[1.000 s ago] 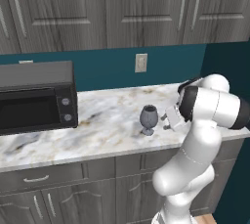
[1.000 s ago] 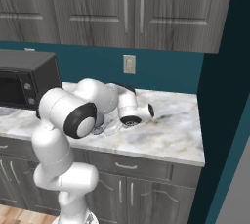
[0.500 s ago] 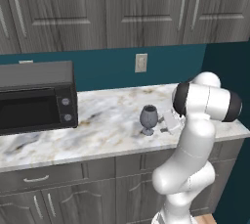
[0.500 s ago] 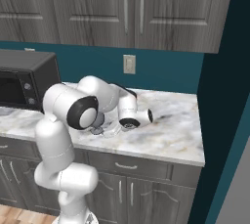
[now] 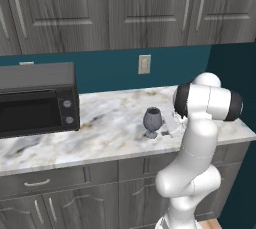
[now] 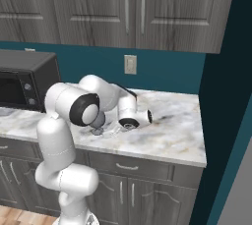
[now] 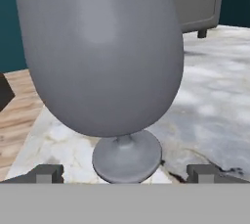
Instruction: Retrieve the wine glasses from the counter and place one next to each plate.
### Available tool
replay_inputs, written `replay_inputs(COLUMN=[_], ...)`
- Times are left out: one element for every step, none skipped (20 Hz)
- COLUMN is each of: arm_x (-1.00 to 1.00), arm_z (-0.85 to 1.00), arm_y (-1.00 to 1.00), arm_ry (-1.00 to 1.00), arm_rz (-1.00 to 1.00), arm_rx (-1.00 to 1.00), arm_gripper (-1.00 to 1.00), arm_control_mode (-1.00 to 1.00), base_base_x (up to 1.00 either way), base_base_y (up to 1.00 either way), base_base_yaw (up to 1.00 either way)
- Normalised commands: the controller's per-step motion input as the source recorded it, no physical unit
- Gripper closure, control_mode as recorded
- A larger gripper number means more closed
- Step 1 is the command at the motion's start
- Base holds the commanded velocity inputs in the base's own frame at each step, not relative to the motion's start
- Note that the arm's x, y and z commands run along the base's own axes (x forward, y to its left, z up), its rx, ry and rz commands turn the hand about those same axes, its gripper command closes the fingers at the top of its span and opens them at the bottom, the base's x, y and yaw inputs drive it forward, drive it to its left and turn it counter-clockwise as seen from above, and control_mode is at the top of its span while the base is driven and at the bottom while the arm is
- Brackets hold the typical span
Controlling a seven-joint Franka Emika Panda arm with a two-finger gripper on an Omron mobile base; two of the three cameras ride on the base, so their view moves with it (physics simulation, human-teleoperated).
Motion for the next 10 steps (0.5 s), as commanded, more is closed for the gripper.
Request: replay_inputs(arm_x=[0.0,0.0,0.0,0.0,0.0,0.0,0.0,0.0,0.0,0.0], arm_z=[0.0,0.0,-0.01,-0.04,-0.04,0.0,0.0,-0.01,-0.06,-0.06], arm_y=[0.3,0.3,0.29,0.24,0.21,0.23,0.32,0.31,0.29,0.29], arm_ry=[0.0,0.01,0.02,0.04,0.04,0.02,0.03,0.05,0.07,0.07], arm_rz=[0.0,0.0,0.0,0.0,0.0,0.0,0.0,0.0,0.0,0.0], arm_rx=[0.0,0.0,0.0,0.0,0.0,0.0,0.0,0.0,0.0,0.0], arm_gripper=[-1.0,-1.0,-1.0,-1.0,-1.0,-1.0,-1.0,-1.0,-1.0,-1.0], arm_control_mode=[-1.0,-1.0,-1.0,-1.0,-1.0,-1.0,-1.0,-1.0,-1.0,-1.0], base_base_x=[0.0,0.0,0.0,0.0,0.0,0.0,0.0,0.0,0.0,0.0], base_base_y=[0.0,0.0,0.0,0.0,0.0,0.0,0.0,0.0,0.0,0.0], base_base_yaw=[0.0,0.0,0.0,0.0,0.0,0.0,0.0,0.0,0.0,0.0])
